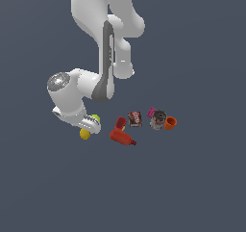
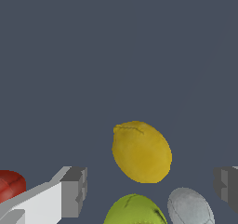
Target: Pick up a designated object from a clutter of objects.
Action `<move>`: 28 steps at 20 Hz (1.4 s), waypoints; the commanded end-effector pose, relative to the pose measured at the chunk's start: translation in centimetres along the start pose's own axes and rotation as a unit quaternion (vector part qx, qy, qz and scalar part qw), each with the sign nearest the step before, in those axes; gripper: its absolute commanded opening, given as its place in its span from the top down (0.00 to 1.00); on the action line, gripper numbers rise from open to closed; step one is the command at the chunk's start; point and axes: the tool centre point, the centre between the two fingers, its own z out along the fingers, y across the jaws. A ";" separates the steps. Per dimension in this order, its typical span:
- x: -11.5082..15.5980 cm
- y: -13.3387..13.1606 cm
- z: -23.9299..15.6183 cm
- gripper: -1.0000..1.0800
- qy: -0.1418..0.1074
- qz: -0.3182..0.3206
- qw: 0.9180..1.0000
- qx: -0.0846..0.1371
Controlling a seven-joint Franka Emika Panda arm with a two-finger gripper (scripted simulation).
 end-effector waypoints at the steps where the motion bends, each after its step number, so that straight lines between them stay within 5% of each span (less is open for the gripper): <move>1: 0.0 0.2 0.3 0.04 0.000 0.002 1.000 0.000; 20: 0.0 0.2 5.3 0.04 0.000 0.002 1.000 0.000; 21: 0.0 0.2 5.3 1.00 0.000 0.002 1.000 0.000; 28: 0.0 0.2 5.3 1.00 0.000 0.002 1.000 0.000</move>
